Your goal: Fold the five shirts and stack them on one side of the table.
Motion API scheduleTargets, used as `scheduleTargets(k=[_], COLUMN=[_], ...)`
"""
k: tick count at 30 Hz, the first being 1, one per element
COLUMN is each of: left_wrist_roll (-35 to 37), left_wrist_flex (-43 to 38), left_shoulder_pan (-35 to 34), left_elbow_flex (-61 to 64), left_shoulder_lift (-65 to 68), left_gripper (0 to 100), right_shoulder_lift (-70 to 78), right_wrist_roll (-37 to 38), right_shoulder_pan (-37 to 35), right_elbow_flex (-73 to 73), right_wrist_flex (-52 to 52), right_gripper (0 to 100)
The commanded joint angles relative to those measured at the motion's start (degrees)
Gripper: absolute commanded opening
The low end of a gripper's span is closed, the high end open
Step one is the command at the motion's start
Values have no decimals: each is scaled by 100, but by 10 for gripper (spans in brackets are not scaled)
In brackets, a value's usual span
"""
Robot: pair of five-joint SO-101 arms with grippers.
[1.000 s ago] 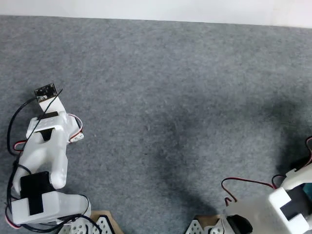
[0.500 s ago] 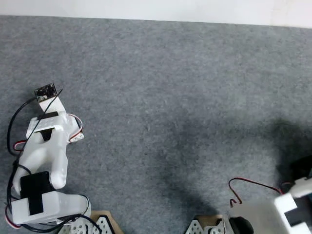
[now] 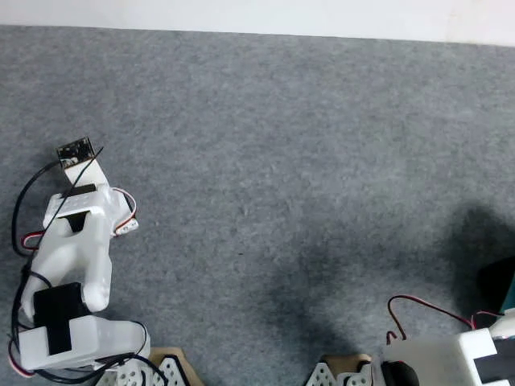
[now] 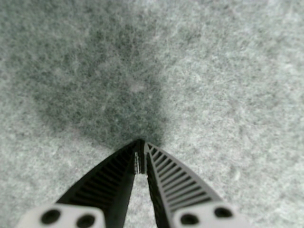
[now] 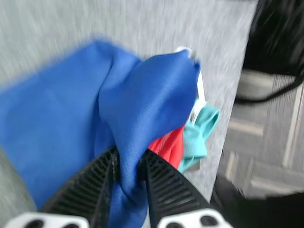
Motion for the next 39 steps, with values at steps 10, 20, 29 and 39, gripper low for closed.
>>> scheduleTargets(k=[10,20,29,39], left_wrist_roll=[-53,-53,-62,-62], left_wrist_flex=[-114,-141,-141,-141], left_shoulder_pan=[154,154,215,207], left_elbow_flex=[4,4,-13,-22], left_shoulder_lift=[-101,-101,-92,-92], left_gripper=[6,6,6,6], right_shoulder_lift=[-303,-312,-295,-268], right_wrist_roll=[2374,2409,2426,1837], right_shoulder_pan=[-497,-541,-1130,-1982], right_elbow_flex=[2536,1947,-1103,-1147], right_wrist_flex=[-1147,-1552,233,426], right_gripper=[11,255,255,89])
